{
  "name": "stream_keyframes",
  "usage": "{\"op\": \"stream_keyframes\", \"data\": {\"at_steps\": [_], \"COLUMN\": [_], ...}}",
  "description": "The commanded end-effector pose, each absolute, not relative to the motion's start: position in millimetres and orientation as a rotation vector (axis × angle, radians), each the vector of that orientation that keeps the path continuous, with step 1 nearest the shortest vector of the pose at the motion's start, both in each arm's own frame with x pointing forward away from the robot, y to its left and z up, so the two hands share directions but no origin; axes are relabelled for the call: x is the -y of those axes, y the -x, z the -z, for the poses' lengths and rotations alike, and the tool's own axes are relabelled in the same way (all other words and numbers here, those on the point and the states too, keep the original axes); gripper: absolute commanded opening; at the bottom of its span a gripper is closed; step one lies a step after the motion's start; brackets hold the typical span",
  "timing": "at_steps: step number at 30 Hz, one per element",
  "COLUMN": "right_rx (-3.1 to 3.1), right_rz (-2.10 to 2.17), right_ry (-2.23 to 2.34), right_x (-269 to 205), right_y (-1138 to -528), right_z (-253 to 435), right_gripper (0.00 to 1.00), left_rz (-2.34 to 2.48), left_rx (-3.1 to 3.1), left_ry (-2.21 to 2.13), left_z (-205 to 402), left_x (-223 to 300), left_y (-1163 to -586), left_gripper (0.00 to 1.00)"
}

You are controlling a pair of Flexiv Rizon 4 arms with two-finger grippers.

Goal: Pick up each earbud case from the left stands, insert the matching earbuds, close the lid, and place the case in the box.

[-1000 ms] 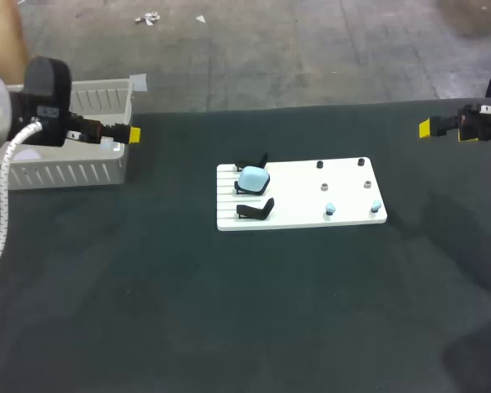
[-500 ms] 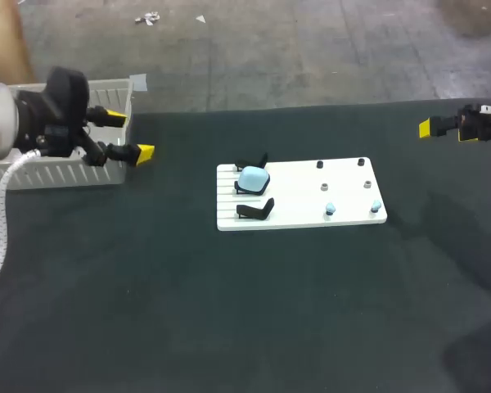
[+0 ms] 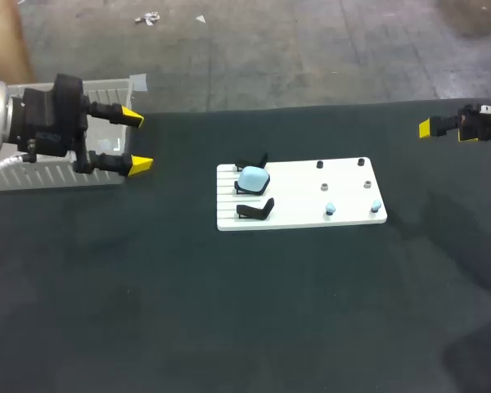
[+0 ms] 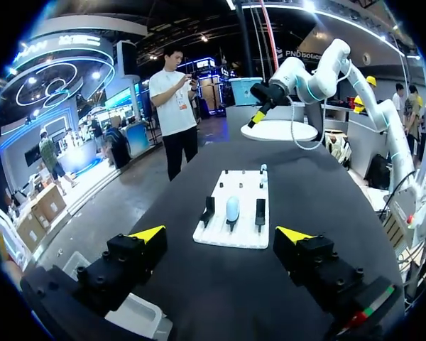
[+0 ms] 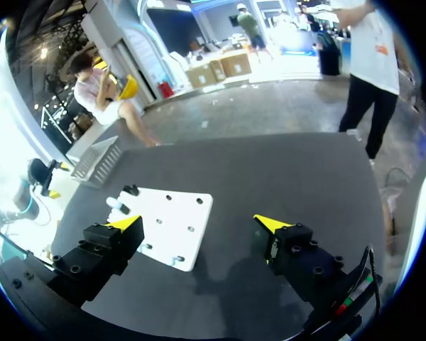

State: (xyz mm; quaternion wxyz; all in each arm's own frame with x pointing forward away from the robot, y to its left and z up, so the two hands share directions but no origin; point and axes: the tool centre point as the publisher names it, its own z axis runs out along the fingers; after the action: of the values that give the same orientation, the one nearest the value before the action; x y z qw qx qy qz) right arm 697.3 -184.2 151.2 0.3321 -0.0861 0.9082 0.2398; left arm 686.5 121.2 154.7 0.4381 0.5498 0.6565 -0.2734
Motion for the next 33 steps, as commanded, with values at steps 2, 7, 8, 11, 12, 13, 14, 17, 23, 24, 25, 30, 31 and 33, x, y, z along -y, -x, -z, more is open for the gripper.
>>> {"op": "stream_keyframes", "data": {"at_steps": [2, 7, 8, 11, 12, 13, 14, 17, 23, 24, 25, 30, 31, 33], "right_rx": [-2.372, -2.372, -2.372, -2.372, -2.372, -2.372, -2.372, -2.372, -2.372, -2.372, -2.372, -2.372, -2.372, -2.372], "right_rz": [-0.630, -0.630, -0.630, -0.630, -0.630, -0.630, -0.630, -0.630, -0.630, -0.630, -0.630, -0.630, -0.630, -0.630], "right_ry": [0.227, 0.227, 0.227, 0.227, 0.227, 0.227, 0.227, 0.227, 0.227, 0.227, 0.227, 0.227, 0.227, 0.227], "right_x": [184.6, 184.6, 184.6, 184.6, 184.6, 184.6, 184.6, 184.6, 184.6, 184.6, 184.6, 184.6, 184.6, 184.6], "right_y": [-698.2, -698.2, -698.2, -698.2, -698.2, -698.2, -698.2, -698.2, -698.2, -698.2, -698.2, -698.2, -698.2, -698.2], "right_z": [-150.5, -150.5, -150.5, -150.5, -150.5, -150.5, -150.5, -150.5, -150.5, -150.5, -150.5, -150.5, -150.5, -150.5], "right_gripper": [1.00, 1.00, 1.00, 1.00, 1.00, 1.00, 1.00, 1.00, 1.00, 1.00, 1.00, 1.00, 1.00, 1.00], "left_rz": [0.783, 0.783, 0.783, 0.783, 0.783, 0.783, 0.783, 0.786, 0.820, 0.825, 0.836, 0.888, 0.897, 0.917], "left_rx": [-1.506, -1.506, -1.506, -1.506, -1.506, -1.506, -1.506, -1.531, -1.549, -1.549, -1.561, -1.559, -1.559, -1.564], "left_ry": [-1.305, -1.305, -1.305, -1.305, -1.305, -1.305, -1.305, -1.336, -1.377, -1.378, -1.383, -1.414, -1.419, -1.415], "left_z": [-152.7, -152.7, -152.7, -152.7, -152.7, -152.7, -152.7, -146.1, -132.5, -130.0, -126.8, -111.7, -107.7, -103.4], "left_x": [-124.4, -124.4, -124.4, -124.4, -124.4, -124.4, -124.4, -116.8, -94.3, -90.3, -84.5, -57.2, -49.4, -39.0], "left_y": [-688.8, -688.8, -688.8, -688.8, -688.8, -688.8, -688.8, -690.4, -697.9, -699.3, -700.1, -703.2, -704.0, -704.6], "left_gripper": [1.00, 1.00, 1.00, 1.00, 1.00, 1.00, 1.00, 1.00, 1.00, 1.00, 1.00, 1.00, 1.00, 1.00]}}
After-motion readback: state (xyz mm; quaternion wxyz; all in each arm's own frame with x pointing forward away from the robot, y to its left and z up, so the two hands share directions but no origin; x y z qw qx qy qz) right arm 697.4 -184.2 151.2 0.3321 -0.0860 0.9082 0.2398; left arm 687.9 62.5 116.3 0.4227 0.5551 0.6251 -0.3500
